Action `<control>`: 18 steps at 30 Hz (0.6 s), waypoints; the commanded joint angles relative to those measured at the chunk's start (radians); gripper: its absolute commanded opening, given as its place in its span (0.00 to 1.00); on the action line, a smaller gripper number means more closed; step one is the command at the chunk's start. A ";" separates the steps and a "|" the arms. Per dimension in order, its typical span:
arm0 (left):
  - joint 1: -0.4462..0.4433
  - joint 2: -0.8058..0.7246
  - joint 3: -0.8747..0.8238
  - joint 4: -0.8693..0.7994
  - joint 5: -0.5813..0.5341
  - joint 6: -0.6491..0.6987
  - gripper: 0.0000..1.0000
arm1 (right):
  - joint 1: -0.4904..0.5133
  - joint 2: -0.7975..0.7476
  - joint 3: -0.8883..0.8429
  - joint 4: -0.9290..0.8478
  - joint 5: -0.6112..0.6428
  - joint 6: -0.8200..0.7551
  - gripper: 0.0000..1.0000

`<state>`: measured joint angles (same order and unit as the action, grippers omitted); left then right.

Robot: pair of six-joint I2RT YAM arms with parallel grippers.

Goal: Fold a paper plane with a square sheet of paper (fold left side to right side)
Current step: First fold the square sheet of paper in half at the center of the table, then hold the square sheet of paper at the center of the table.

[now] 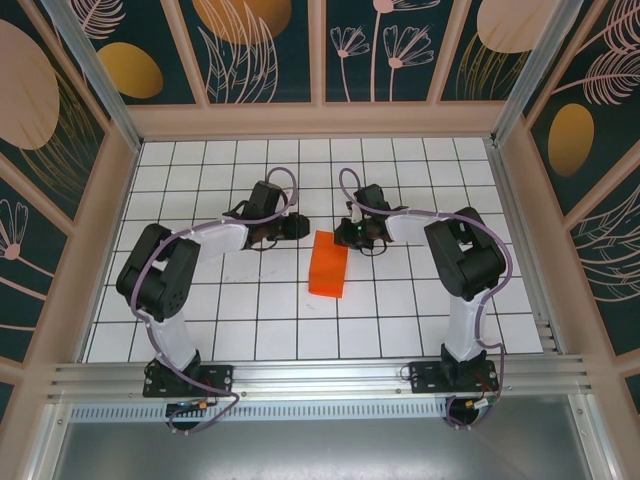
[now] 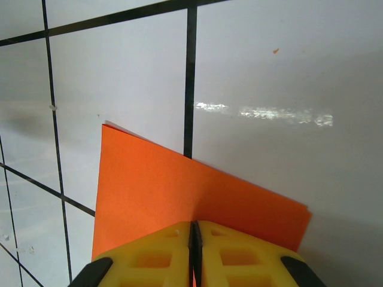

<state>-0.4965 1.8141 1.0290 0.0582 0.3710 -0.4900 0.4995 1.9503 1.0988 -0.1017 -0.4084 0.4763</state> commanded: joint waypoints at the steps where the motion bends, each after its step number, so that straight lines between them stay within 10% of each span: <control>1: -0.062 -0.005 -0.023 0.066 0.085 -0.052 0.27 | 0.025 0.056 -0.039 -0.136 0.052 -0.010 0.13; 18: -0.142 0.076 -0.151 0.131 0.070 -0.139 0.27 | 0.027 0.050 -0.038 -0.118 0.031 -0.001 0.13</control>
<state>-0.6342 1.8675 0.9009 0.1764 0.4263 -0.6182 0.5003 1.9503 1.0992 -0.1009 -0.4088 0.4770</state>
